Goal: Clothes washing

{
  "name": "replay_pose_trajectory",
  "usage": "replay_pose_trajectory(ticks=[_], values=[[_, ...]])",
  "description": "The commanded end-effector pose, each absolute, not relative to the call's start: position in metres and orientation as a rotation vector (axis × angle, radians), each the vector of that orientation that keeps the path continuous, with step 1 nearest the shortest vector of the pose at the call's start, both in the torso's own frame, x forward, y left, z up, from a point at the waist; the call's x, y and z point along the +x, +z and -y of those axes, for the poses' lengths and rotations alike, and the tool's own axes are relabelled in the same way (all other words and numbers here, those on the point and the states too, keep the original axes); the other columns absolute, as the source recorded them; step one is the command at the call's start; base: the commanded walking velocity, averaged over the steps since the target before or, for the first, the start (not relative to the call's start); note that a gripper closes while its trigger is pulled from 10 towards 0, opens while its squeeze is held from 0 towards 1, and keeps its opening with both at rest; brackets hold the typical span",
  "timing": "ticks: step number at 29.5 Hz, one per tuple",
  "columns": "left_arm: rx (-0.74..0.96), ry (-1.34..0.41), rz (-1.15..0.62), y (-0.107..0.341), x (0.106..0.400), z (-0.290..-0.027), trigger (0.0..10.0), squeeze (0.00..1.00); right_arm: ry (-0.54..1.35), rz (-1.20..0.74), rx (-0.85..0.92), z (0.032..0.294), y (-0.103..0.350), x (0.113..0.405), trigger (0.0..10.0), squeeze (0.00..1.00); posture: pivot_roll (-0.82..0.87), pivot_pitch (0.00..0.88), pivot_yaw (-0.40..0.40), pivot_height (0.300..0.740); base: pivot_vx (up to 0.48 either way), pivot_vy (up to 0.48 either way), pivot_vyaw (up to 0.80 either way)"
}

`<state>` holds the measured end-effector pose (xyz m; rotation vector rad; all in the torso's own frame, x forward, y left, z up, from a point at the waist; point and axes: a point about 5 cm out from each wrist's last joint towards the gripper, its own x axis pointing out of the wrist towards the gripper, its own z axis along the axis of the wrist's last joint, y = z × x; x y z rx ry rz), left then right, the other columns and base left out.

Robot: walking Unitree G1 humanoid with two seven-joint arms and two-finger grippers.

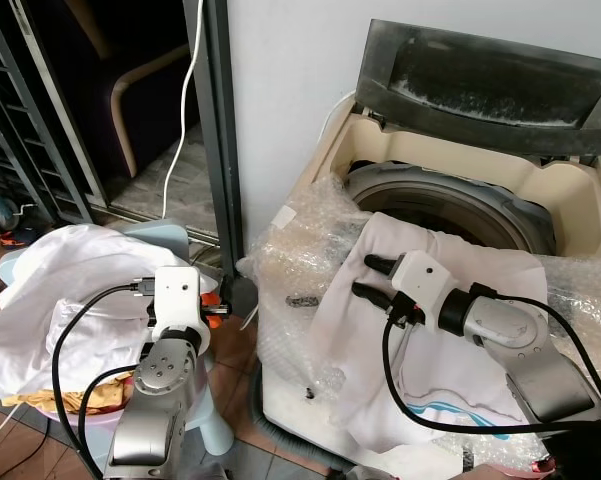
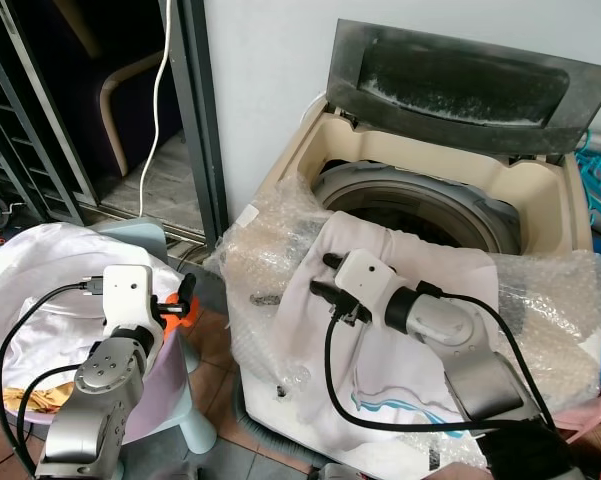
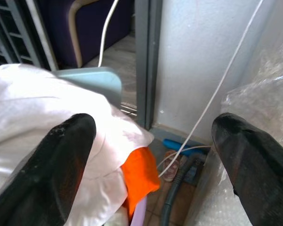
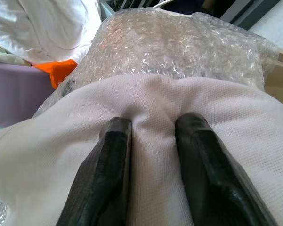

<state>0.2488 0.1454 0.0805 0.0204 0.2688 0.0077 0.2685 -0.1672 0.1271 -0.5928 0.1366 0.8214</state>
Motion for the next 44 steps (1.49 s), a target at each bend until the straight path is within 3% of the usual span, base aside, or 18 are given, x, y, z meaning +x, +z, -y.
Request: replay_pose_trajectory(ticks=[1,13,18,26,28,30,32,33,36,37,38,39,44], values=[[0.019,-0.006,-0.272,0.081,0.249,-0.142,10.0,0.0,0.781,-0.255,-0.597,0.178,0.107,0.267,0.0,0.0,-0.02,0.0,-0.017,0.74,0.0,0.0,0.0],[0.009,-0.003,-0.278,0.081,0.25,-0.141,10.0,0.0,0.765,-0.225,-0.476,0.183,0.122,0.279,0.0,0.0,-0.03,0.0,-0.02,0.74,0.0,0.0,0.0],[0.006,-0.006,-0.279,0.081,0.251,-0.139,10.0,0.0,0.65,-0.184,-0.438,0.207,0.147,0.304,0.0,0.0,-0.03,0.0,-0.022,0.74,0.0,0.0,0.0],[-0.001,-0.002,-0.277,0.08,0.252,-0.138,10.0,0.0,0.591,-0.131,-0.391,0.219,0.171,0.322,0.0,0.0,-0.03,0.0,-0.027,0.74,0.0,0.0,0.0],[-0.002,0.001,-0.275,0.08,0.253,-0.139,10.0,0.0,0.531,-0.058,-0.355,0.225,0.193,0.336,0.0,0.0,-0.03,0.0,-0.025,0.74,0.0,0.0,0.0],[-0.003,0.002,-0.275,0.081,0.253,-0.139,10.0,0.0,0.284,0.111,-0.381,0.242,0.234,0.355,0.0,0.0,-0.03,0.0,-0.024,0.74,0.0,0.0,0.0],[-0.003,0.002,-0.275,0.081,0.254,-0.139,10.0,0.0,0.215,0.158,-0.383,0.247,0.245,0.359,0.0,0.0,-0.03,0.0,-0.024,0.74,0.0,0.0,0.0],[-0.001,0.0,-0.273,0.081,0.254,-0.139,10.0,0.0,-0.072,0.347,-0.339,0.274,0.3,0.365,10.0,0.0,-0.03,0.0,-0.026,0.74,0.0,0.0,0.0],[0.0,-0.001,-0.272,0.081,0.254,-0.139,10.0,0.0,-0.158,0.408,-0.323,0.282,0.321,0.365,10.0,0.0,-0.03,0.0,-0.026,0.74,0.0,0.0,0.0],[-0.001,0.001,-0.268,0.081,0.254,-0.139,10.0,0.0,-0.11,0.4,-0.34,0.275,0.319,0.366,10.0,0.0,-0.03,0.0,-0.03,0.74,0.0,0.0,0.0],[-0.002,0.003,-0.265,0.082,0.254,-0.139,10.0,0.0,-0.059,0.384,-0.355,0.269,0.314,0.367,10.0,0.67,-0.03,0.0,-0.031,0.74,0.0,0.0,0.0],[-0.003,0.005,-0.264,0.082,0.254,-0.138,10.0,0.0,0.04,0.345,-0.359,0.257,0.298,0.368,10.0,1.0,-0.03,0.0,-0.032,0.74,0.0,0.0,0.0],[-0.003,0.004,-0.264,0.082,0.254,-0.138,10.0,0.0,0.136,0.214,-0.384,0.247,0.264,0.368,10.0,1.0,-0.03,0.0,-0.033,0.74,0.0,0.0,0.0]])
